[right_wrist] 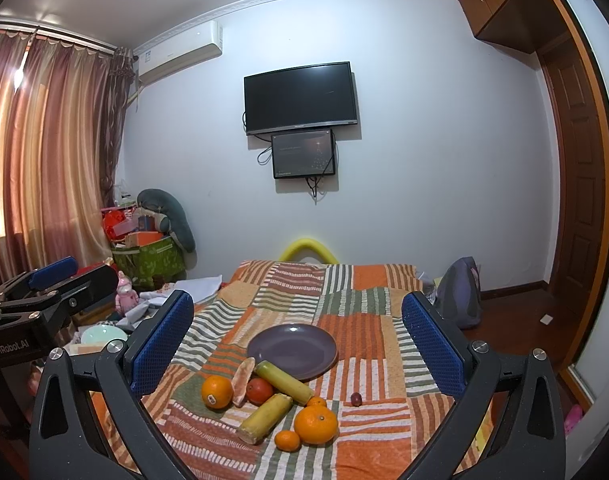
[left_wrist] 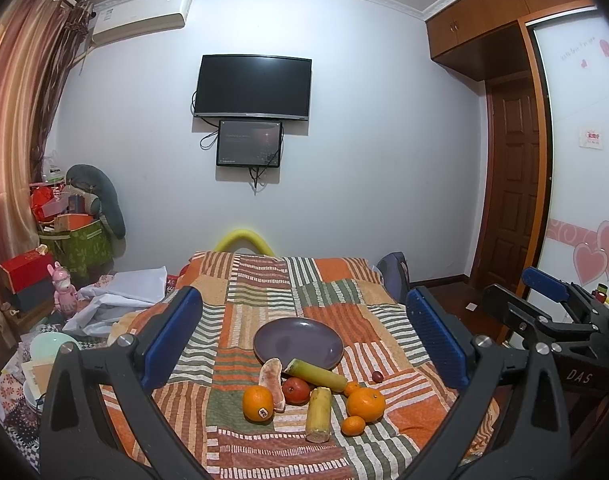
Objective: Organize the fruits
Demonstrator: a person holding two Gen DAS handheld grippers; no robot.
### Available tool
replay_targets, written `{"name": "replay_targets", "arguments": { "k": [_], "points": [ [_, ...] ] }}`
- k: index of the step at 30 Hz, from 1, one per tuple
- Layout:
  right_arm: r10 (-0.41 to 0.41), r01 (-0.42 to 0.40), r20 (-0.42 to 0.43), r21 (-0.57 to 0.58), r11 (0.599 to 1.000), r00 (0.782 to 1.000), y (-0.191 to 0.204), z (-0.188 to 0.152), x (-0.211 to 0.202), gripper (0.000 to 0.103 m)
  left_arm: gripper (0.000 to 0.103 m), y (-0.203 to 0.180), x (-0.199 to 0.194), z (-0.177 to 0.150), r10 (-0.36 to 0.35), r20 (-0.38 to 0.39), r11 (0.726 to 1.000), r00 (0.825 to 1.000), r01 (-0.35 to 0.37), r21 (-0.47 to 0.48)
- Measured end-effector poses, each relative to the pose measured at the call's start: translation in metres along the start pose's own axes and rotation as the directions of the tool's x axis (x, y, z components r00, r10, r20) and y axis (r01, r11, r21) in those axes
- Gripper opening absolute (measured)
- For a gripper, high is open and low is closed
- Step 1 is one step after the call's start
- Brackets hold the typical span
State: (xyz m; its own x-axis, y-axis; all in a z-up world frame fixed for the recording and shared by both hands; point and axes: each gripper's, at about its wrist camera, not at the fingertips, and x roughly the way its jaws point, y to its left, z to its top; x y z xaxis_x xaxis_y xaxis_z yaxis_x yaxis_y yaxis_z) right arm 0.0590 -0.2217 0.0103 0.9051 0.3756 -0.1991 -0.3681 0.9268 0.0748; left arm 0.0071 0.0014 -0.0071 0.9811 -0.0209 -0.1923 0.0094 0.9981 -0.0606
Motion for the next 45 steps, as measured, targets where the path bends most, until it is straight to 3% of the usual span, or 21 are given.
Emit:
{"name": "replay_targets", "arguments": {
  "k": [45],
  "points": [
    [0.0, 0.0, -0.012, -0.006, 1.0, 1.0, -0.002, -0.0043, 0.0067, 0.103, 0.103, -0.0001, 0.0086, -0.0043, -0.005, -0.025, 1.0, 1.0, 0.005, 0.01]
  ]
}}
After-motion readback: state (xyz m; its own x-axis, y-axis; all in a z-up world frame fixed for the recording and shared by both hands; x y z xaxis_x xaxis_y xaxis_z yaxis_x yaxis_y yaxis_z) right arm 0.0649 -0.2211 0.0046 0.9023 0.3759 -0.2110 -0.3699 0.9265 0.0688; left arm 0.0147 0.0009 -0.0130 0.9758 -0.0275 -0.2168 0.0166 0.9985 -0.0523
